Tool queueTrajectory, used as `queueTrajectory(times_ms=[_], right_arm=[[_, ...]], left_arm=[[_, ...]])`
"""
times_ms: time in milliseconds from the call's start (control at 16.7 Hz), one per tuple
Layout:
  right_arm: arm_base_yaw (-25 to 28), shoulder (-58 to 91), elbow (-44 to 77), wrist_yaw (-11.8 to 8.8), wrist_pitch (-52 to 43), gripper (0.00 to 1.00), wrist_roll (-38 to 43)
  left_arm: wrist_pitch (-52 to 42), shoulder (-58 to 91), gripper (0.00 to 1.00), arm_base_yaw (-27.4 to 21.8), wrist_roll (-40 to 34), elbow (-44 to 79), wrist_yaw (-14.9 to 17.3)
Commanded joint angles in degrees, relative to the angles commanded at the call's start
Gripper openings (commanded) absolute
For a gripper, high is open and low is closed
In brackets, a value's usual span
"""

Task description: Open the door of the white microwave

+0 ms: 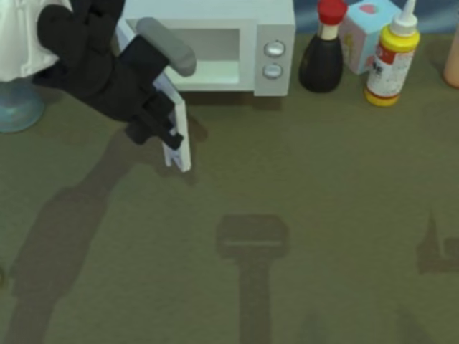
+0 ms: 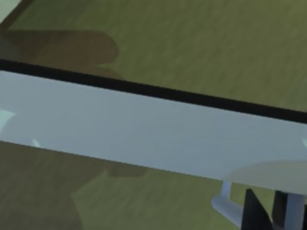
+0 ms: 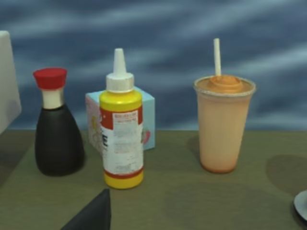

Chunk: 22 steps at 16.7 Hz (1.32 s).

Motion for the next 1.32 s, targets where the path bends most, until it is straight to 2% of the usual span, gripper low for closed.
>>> queueTrajectory(times_ms=[420,900,1320], right_arm=[[0.0,0.0,0.0,0.0,0.0,1.0,0.0],[0.0,0.0,0.0,0.0,0.0,1.0,0.0],[0.0,0.0,0.0,0.0,0.0,1.0,0.0]], left_arm=[[-0.33,0.11,0.0,0.15,0.76,-0.15,0.57],[-3.81,-0.66,0.0,4.53,11.59,-0.36,5.18],[-3.87,-0.66,0.0,4.6,11.74,-0.38,5.25]])
